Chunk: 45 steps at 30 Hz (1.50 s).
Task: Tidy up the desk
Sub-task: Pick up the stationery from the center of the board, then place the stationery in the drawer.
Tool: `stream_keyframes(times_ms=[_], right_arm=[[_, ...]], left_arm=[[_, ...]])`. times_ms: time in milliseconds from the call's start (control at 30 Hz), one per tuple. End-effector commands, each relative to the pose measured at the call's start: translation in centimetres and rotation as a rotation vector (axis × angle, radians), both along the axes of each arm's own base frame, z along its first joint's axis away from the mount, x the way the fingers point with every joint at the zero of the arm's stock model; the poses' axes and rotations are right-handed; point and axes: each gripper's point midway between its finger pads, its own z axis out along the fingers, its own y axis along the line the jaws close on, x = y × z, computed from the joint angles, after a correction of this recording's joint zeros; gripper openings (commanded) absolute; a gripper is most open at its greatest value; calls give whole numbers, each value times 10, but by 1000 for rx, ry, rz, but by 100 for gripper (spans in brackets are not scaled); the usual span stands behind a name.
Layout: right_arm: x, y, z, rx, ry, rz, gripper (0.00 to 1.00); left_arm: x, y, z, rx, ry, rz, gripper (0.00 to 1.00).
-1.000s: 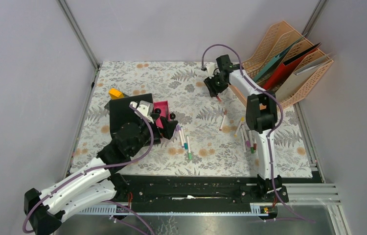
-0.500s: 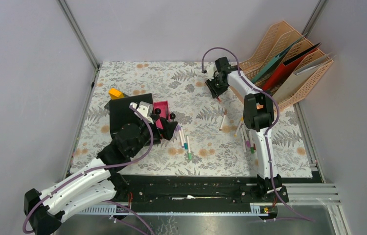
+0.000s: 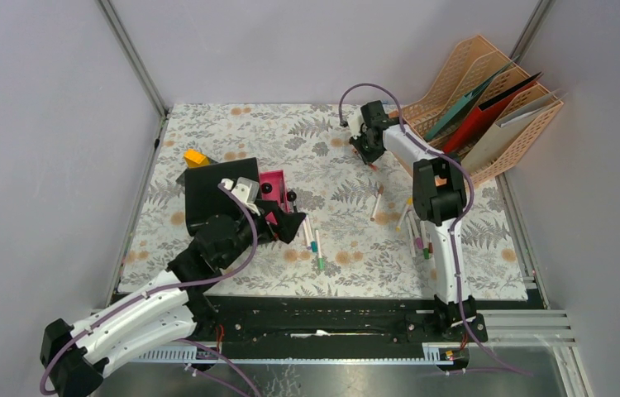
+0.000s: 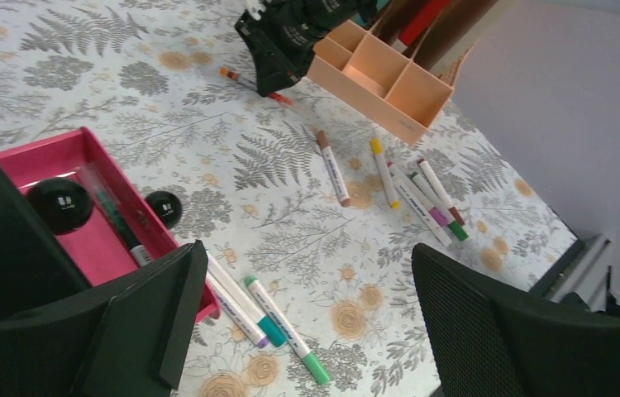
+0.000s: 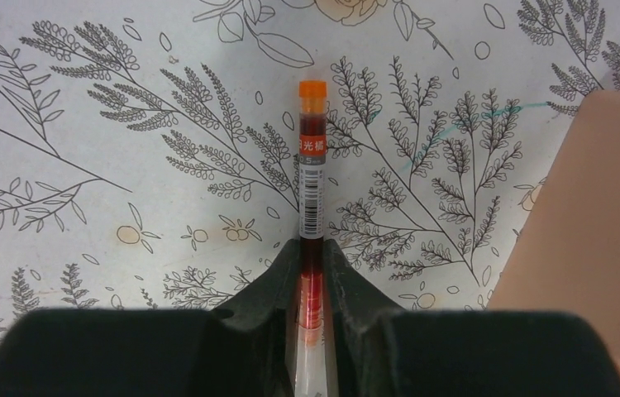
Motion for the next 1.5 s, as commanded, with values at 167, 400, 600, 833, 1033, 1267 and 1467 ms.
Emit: stream_keyframes(times_ms=[167, 400, 600, 833, 1033, 1267, 1467], right_arm=[[-34, -11, -8, -43, 59, -15, 0], [-50, 17, 53, 171, 7, -15, 0], [-77, 37, 93, 328, 25, 9, 0], [-120, 61, 144, 545, 80, 59, 0], [-173, 72, 189, 728, 96, 142, 0], [-225, 78, 212, 913, 172, 230, 0], [-245, 81, 223, 1031, 198, 273, 0]], left_arm=[[-13, -31, 28, -220, -24, -152, 99], [-20, -52, 36, -366, 8, -249, 99], [-16, -62, 38, -410, 19, -267, 99], [3, -70, 40, -449, 25, -222, 99], [20, -83, 42, -514, 64, -221, 99], [39, -89, 46, -612, 68, -198, 97], [47, -100, 47, -682, 87, -226, 95]])
